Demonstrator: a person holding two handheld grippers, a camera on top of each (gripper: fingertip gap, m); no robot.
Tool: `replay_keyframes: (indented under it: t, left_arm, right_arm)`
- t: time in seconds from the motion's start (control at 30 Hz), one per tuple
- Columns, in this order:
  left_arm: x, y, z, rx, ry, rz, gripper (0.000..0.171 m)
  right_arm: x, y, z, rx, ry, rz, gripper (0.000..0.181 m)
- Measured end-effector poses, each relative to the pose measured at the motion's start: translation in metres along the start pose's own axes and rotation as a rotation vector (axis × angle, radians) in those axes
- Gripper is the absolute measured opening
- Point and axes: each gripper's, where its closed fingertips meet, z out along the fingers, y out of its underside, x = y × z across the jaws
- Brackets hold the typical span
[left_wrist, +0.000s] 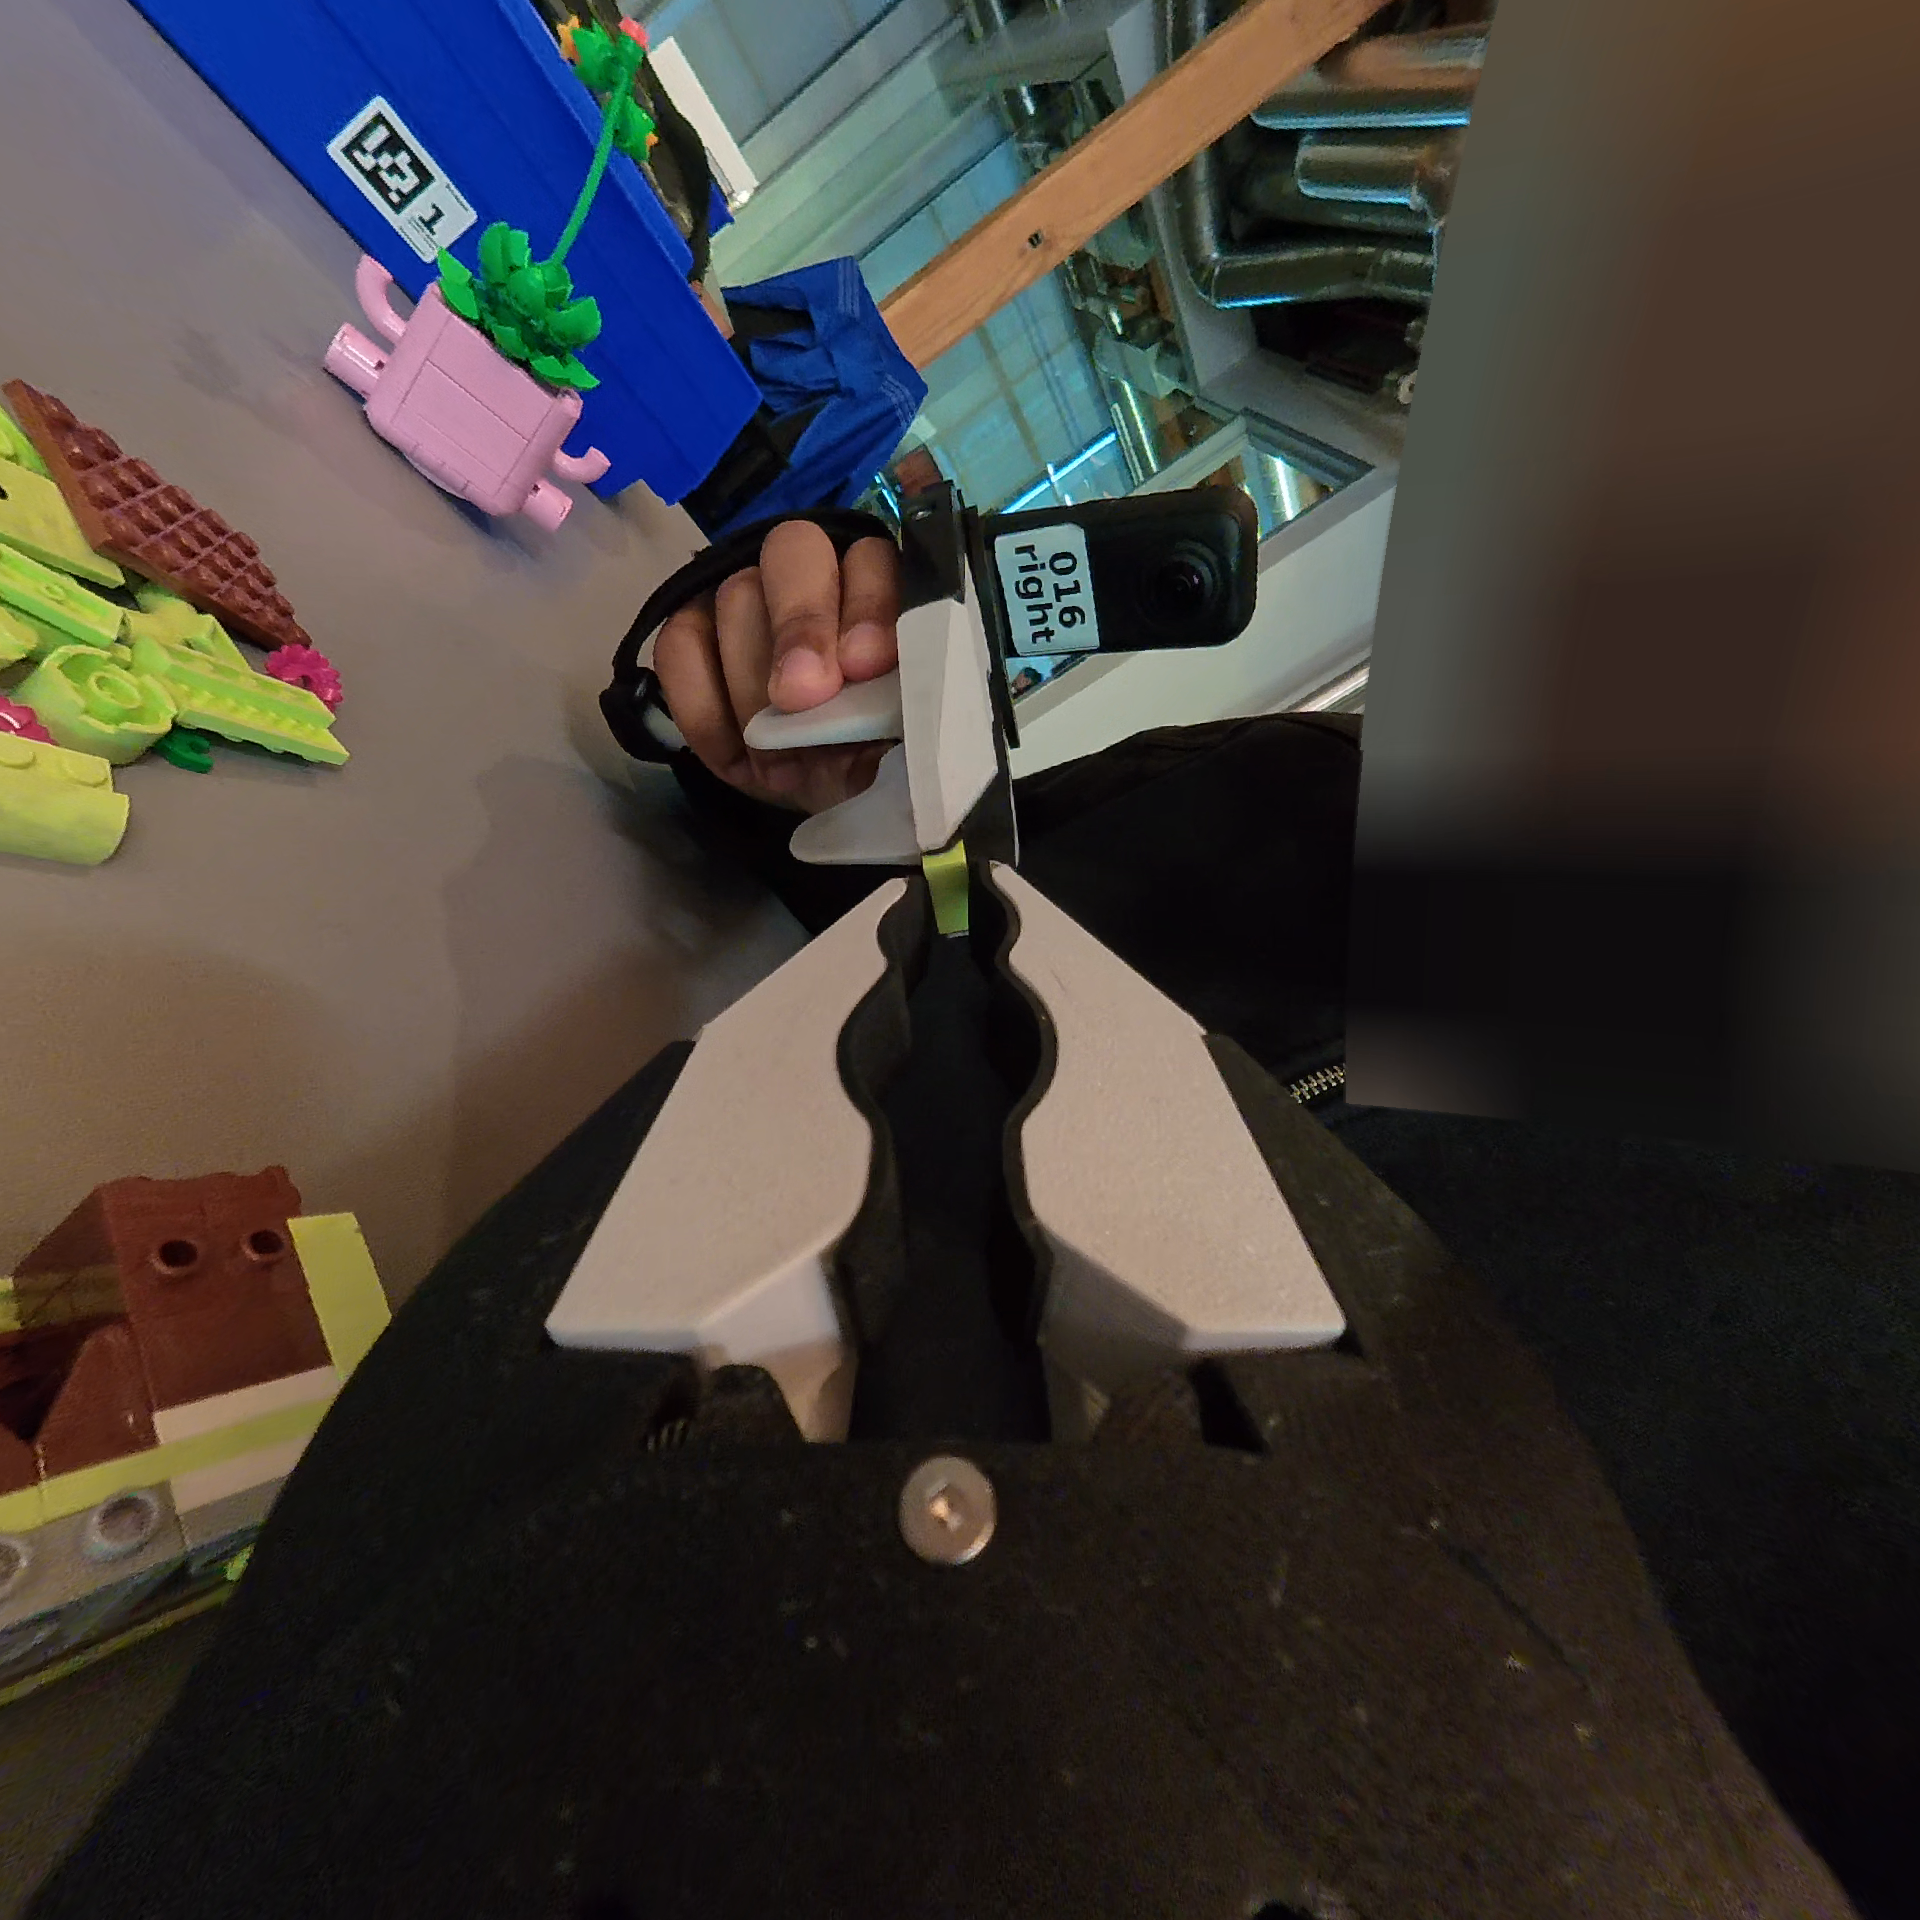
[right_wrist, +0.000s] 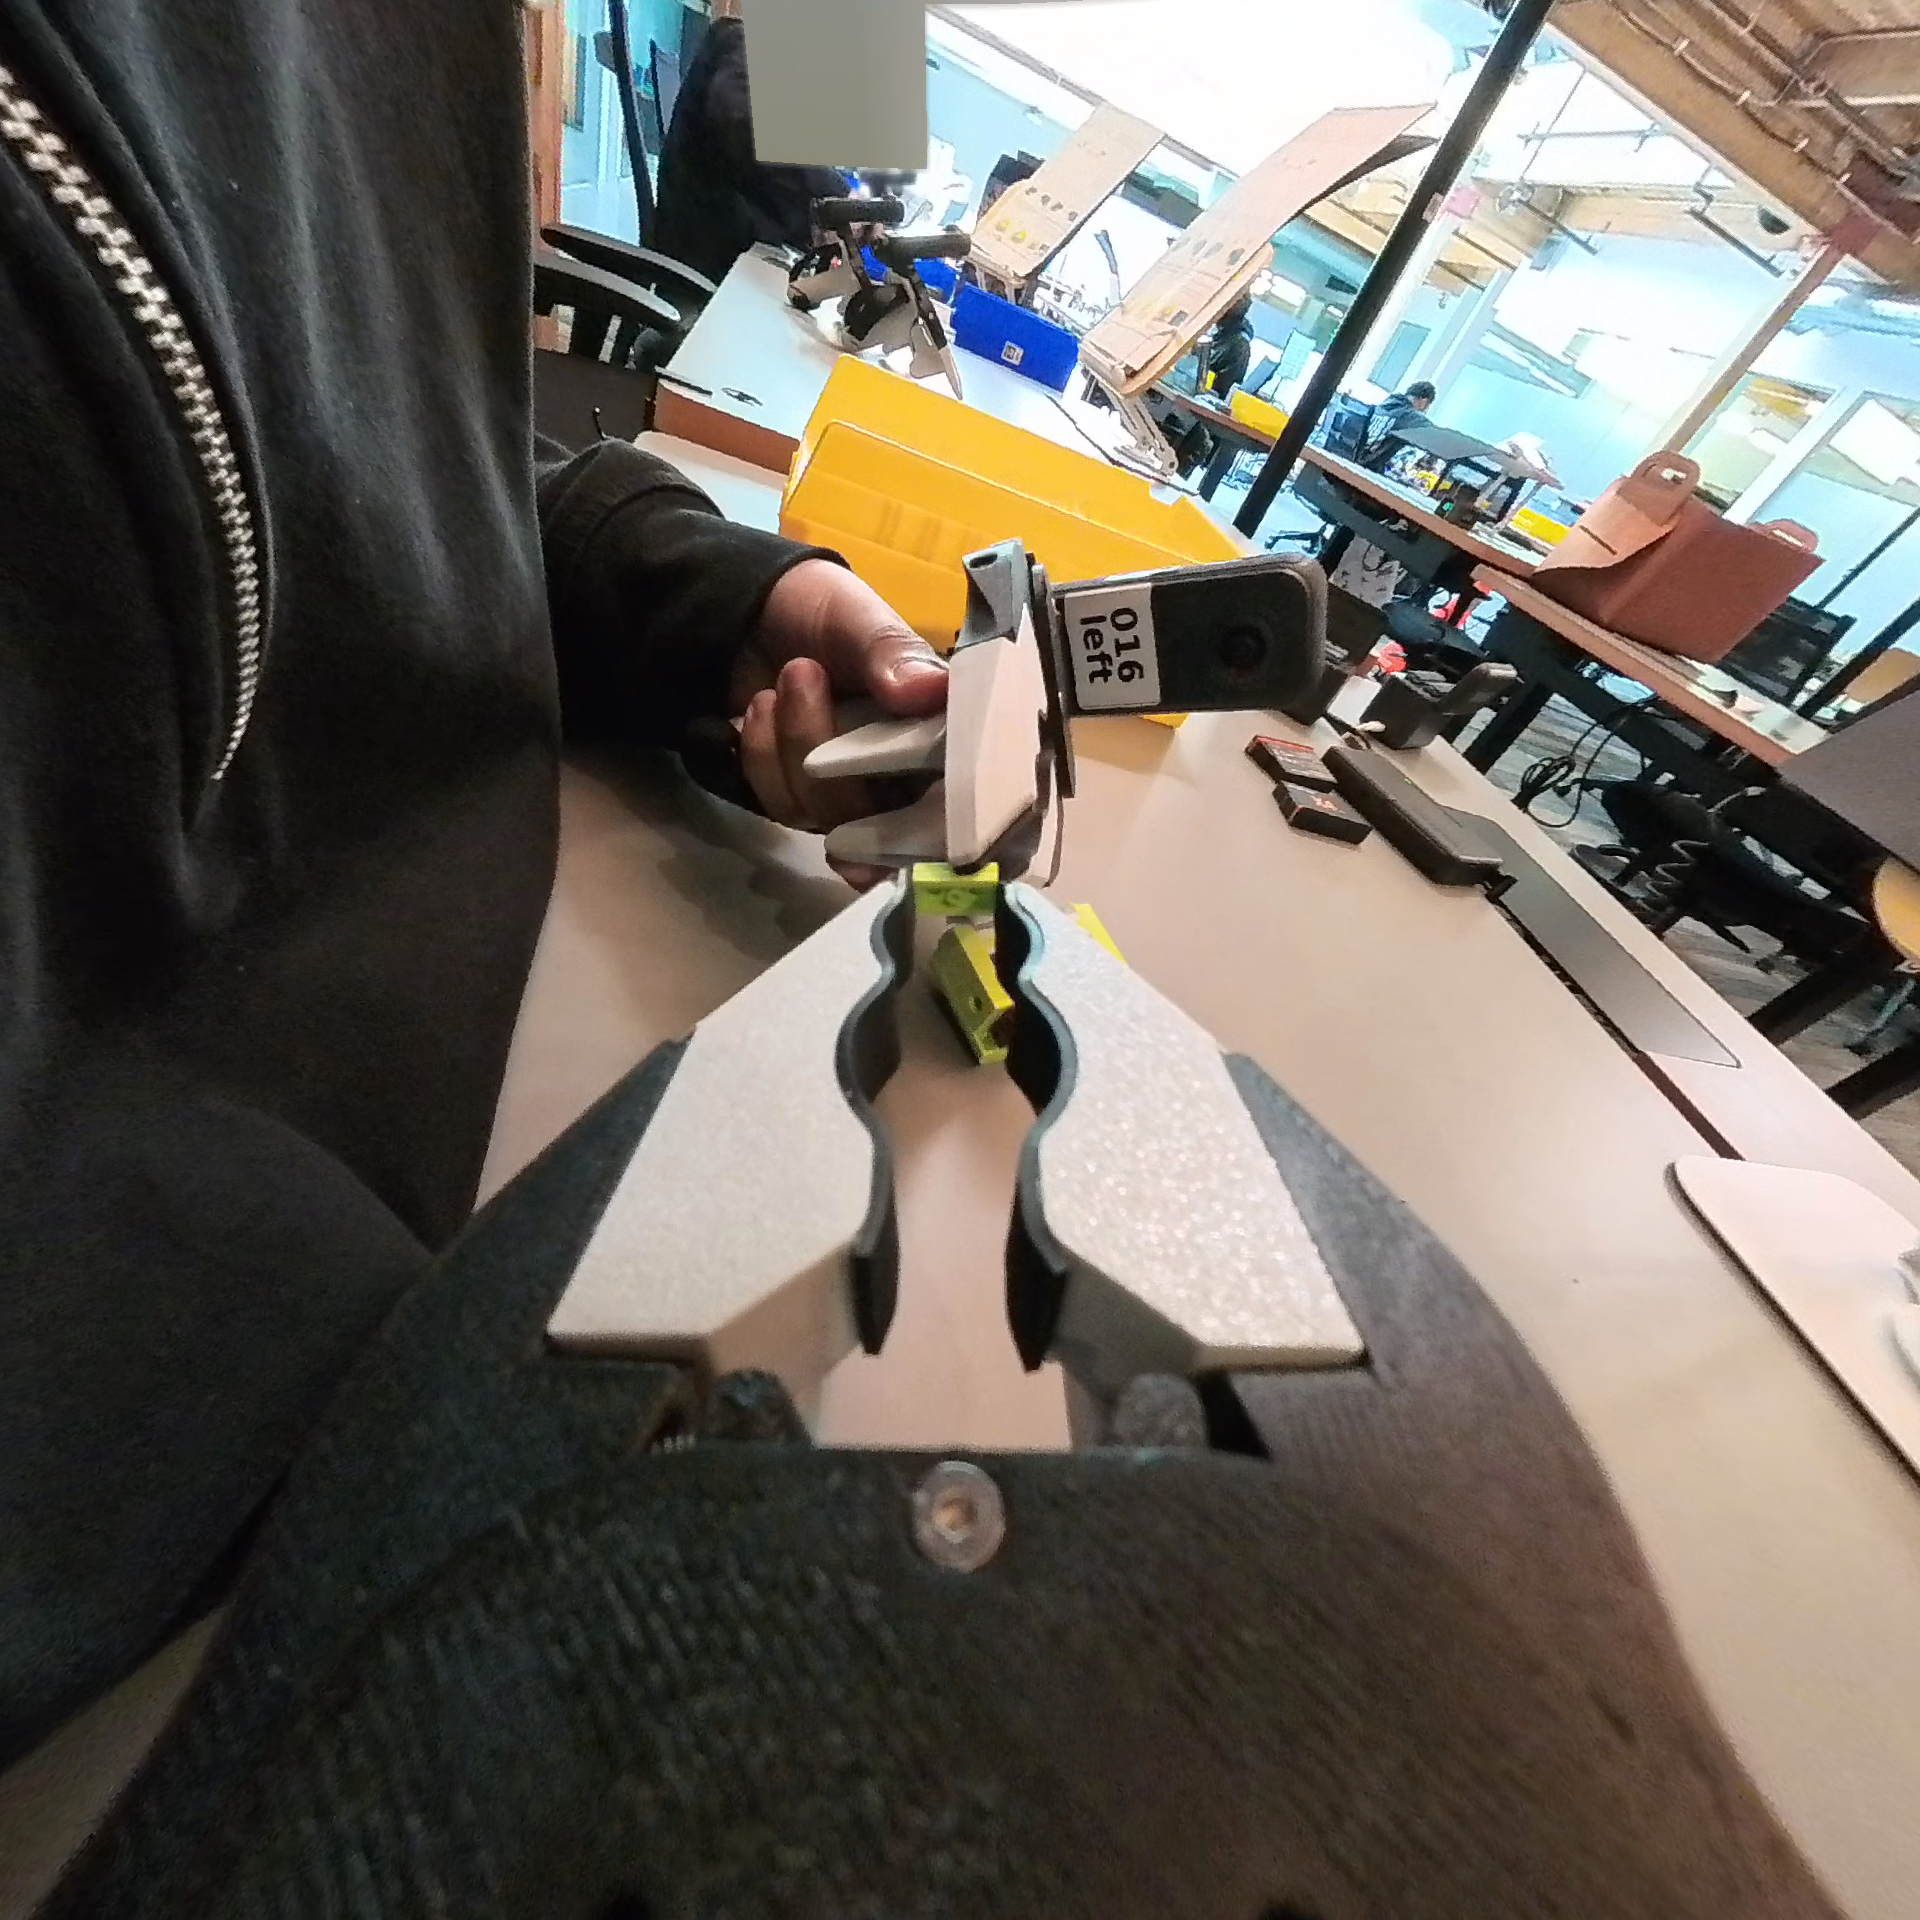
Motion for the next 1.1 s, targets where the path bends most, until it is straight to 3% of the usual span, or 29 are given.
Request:
replay_keyframes:
  t: [0.07,0.13,0.17,0.27,0.37,0.47,0.53,0.67,0.83,0.97,1.1]
  left_arm:
    - [0.001,0.000,-0.001,0.001,0.009,-0.006,0.005]
    - [0.002,-0.026,-0.030,0.147,0.023,-0.027,0.004]
    - [-0.008,-0.031,-0.046,0.173,-0.062,0.010,0.004]
    - [-0.006,-0.027,-0.049,0.148,-0.107,0.076,0.005]
    - [-0.004,-0.029,-0.044,0.131,-0.140,0.126,0.005]
    - [-0.009,-0.044,-0.049,0.141,-0.283,0.216,0.005]
    - [-0.011,-0.051,-0.045,0.092,-0.352,0.254,0.005]
    - [-0.046,-0.057,-0.033,-0.126,-0.591,0.376,0.005]
    - [-0.101,-0.062,-0.023,-0.371,-0.788,0.443,0.005]
    - [-0.125,-0.067,-0.014,-0.441,-0.809,0.437,0.006]
    - [-0.130,-0.068,-0.013,-0.444,-0.816,0.441,0.020]
  right_arm:
    - [0.001,0.000,-0.002,0.003,0.005,0.000,0.014]
    - [0.016,-0.008,-0.022,0.077,0.060,0.051,0.013]
    - [0.024,-0.008,-0.034,0.106,0.069,0.106,0.013]
    - [0.031,0.001,-0.039,0.091,0.089,0.144,0.013]
    - [0.044,0.025,-0.030,-0.041,0.162,0.145,0.014]
    - [0.059,0.069,-0.026,-0.265,0.253,0.219,0.014]
    - [0.067,0.087,-0.026,-0.360,0.311,0.258,0.014]
    - [0.074,0.109,-0.024,-0.492,0.353,0.272,0.014]
    - [0.077,0.116,-0.024,-0.523,0.366,0.289,0.014]
    - [0.080,0.113,-0.026,-0.500,0.379,0.313,0.023]
    - [0.083,0.108,-0.030,-0.461,0.397,0.316,0.026]
